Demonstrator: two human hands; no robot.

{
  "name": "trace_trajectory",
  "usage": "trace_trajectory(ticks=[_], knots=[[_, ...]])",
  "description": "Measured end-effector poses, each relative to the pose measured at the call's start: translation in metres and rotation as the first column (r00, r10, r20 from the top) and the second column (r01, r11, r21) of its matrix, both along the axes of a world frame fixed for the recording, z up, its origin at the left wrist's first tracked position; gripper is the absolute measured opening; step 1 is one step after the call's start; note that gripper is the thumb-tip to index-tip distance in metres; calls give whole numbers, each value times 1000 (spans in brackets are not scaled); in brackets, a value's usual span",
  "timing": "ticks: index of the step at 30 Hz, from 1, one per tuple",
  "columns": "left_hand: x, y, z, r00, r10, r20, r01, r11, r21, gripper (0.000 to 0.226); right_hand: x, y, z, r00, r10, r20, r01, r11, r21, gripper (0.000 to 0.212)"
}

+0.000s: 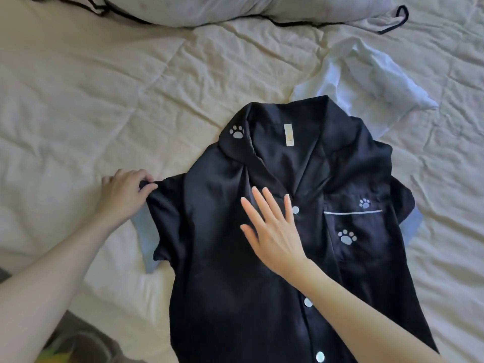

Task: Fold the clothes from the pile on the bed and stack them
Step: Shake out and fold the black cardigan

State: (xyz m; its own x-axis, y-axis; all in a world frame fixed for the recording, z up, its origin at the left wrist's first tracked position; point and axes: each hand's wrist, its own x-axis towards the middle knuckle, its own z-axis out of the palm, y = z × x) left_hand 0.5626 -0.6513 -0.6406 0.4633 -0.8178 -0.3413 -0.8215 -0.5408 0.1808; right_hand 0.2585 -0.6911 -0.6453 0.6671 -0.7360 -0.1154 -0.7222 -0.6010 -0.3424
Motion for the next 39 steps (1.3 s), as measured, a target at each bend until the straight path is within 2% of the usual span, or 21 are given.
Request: trace_trajectory(ticks=[2,5,8,11,13,15,18,20,21,23,25,27,29,30,31,32,33,35,36,37,39], knots=[[6,6,3,963,230,-143,-247,961,-120,17,11,12,-6,997,40,-68,-36,998,51,52],[24,15,12,833,493,-251,-544,813,-206,16,17,16,-15,968,111,-225,-75,984,163,62],[45,25,21,791,569,-226,-611,760,-222,16,21,12,-25,929,126,-349,-57,977,203,65],[56,37,23,738,593,-320,-660,732,-166,16,35,17,-18,946,105,-308,-54,984,168,65],[54,44,24,609,645,-462,-752,655,-78,36,45,27,-9,963,115,-244,-94,991,96,63],[52,54,25,425,686,-590,-843,538,18,47,57,43,-3,970,167,-177,-164,986,31,61],[50,66,26,181,660,-729,-890,425,164,36,83,72,3,947,302,-111,-297,953,63,62],[51,70,29,119,632,-765,-903,390,181,33,103,90,1,890,447,-92,-436,893,114,63],[52,71,32,138,627,-767,-909,388,153,33,115,96,-2,865,496,-79,-480,862,164,63],[53,69,38,264,642,-720,-902,428,51,30,133,102,-6,861,500,-97,-463,848,259,64],[54,67,46,461,645,-609,-844,531,-77,27,146,107,-9,869,481,-118,-431,852,298,65],[50,65,54,669,576,-470,-717,666,-205,22,150,110,-7,887,461,-30,-419,830,368,60],[36,59,67,818,444,-365,-558,768,-316,15,144,107,0,946,252,204,-323,792,518,49],[24,55,74,858,384,-341,-497,788,-363,15,136,103,7,955,20,297,-210,752,624,44],[8,49,81,886,328,-328,-446,797,-407,16,125,96,12,917,-247,312,-69,674,736,38],[-11,43,86,907,271,-321,-397,803,-445,18,110,88,18,820,-508,263,50,523,851,33],[-34,36,89,922,200,-330,-344,814,-468,20,94,78,22,683,-712,165,98,314,944,29],[-87,25,88,882,29,-470,-247,878,-411,34,57,58,24,425,-902,-72,76,-44,996,33],[-114,20,87,817,-37,-575,-183,930,-320,44,39,49,24,355,-926,-130,77,-110,991,40],[-138,19,84,754,-77,-652,-91,971,-219,51,24,42,24,330,-933,-145,101,-117,988,44],[-167,22,72,748,-155,-646,56,984,-172,49,7,29,25,353,-927,-127,200,-58,978,45]])
